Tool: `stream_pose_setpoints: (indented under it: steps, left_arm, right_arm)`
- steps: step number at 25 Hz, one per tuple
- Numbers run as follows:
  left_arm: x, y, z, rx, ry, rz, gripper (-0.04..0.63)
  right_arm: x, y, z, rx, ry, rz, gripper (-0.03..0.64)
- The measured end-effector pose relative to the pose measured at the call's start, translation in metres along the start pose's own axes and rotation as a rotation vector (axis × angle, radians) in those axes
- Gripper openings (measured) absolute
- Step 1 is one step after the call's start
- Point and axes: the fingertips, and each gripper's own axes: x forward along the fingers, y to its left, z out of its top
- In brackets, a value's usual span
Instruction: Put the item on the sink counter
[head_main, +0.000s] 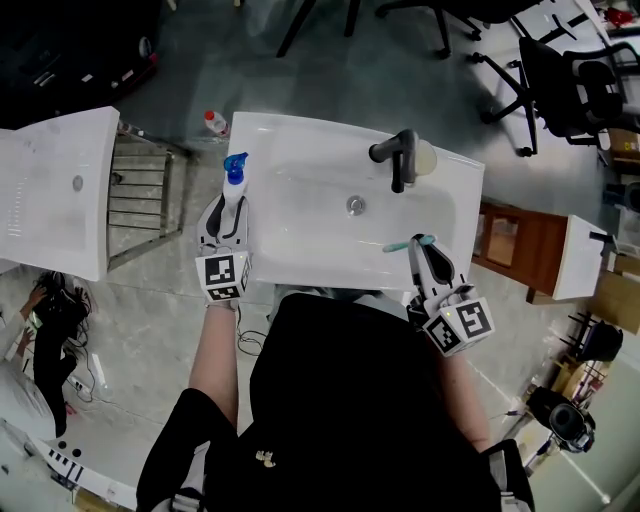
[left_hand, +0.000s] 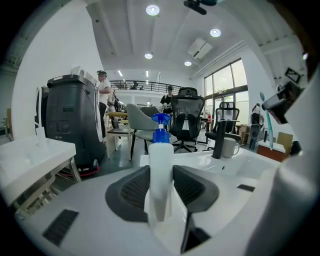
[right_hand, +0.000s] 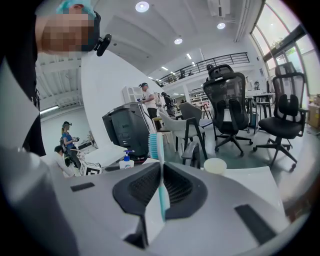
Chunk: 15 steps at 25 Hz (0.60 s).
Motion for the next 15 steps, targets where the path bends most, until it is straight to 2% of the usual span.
stream_pose_setpoints:
  steps: [8,15]
  left_arm:
    - [-0.007,-0.001,-0.005,-0.014,-0.001,0.025,0.163]
    - [-0.015,-0.005,-0.024,0.005,0.044,0.029,0.160]
  right_arm:
    - [0.000,0.001,-0.001,0.004,0.000,0.013,0.043]
    - [-0.006,-0.001,-0.004,0.005,-0.005,0.010,0.043]
